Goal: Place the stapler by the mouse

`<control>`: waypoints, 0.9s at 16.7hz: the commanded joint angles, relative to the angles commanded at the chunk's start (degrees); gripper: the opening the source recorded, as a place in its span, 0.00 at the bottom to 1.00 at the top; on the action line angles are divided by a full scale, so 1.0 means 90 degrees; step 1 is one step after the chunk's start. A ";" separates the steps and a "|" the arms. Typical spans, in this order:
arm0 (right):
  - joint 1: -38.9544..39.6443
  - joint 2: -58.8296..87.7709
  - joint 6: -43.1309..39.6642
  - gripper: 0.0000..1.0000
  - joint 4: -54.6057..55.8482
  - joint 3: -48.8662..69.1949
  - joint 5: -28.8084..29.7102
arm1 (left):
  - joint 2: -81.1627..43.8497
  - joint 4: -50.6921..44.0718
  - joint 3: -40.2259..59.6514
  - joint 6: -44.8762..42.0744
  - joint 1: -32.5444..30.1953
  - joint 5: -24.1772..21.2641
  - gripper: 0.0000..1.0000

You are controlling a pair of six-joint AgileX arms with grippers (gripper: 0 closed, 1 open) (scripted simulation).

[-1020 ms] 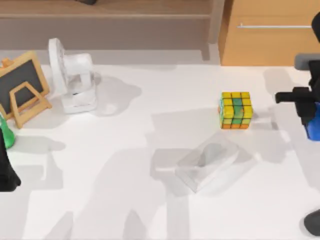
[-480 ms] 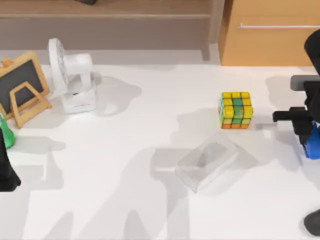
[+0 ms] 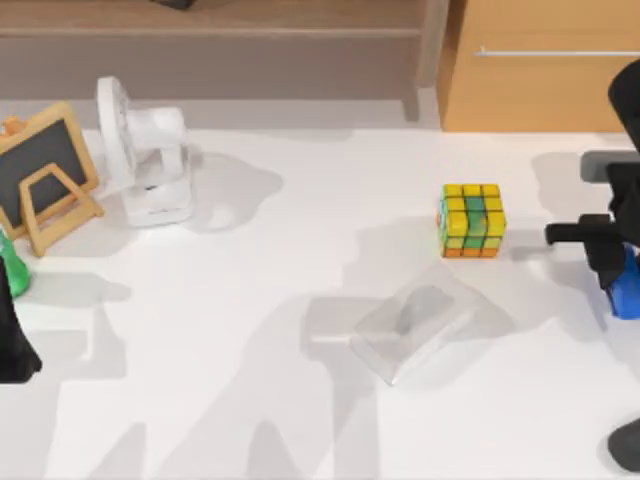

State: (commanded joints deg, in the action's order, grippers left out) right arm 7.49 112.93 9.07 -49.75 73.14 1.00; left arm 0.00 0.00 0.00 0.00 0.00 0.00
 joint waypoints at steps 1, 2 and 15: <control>0.0000 0.0000 0.0000 0.38 0.0000 0.0000 0.0000 | 0.0000 0.0000 0.0000 0.0000 0.0000 0.0000 1.00; 0.0000 0.0000 0.0000 0.45 0.0000 0.0000 0.0000 | 0.0000 0.0000 0.0000 0.0000 0.0000 0.0000 1.00; 0.0000 0.0000 0.0000 1.00 0.0000 0.0000 0.0000 | 0.0000 0.0000 0.0000 0.0000 0.0000 0.0000 1.00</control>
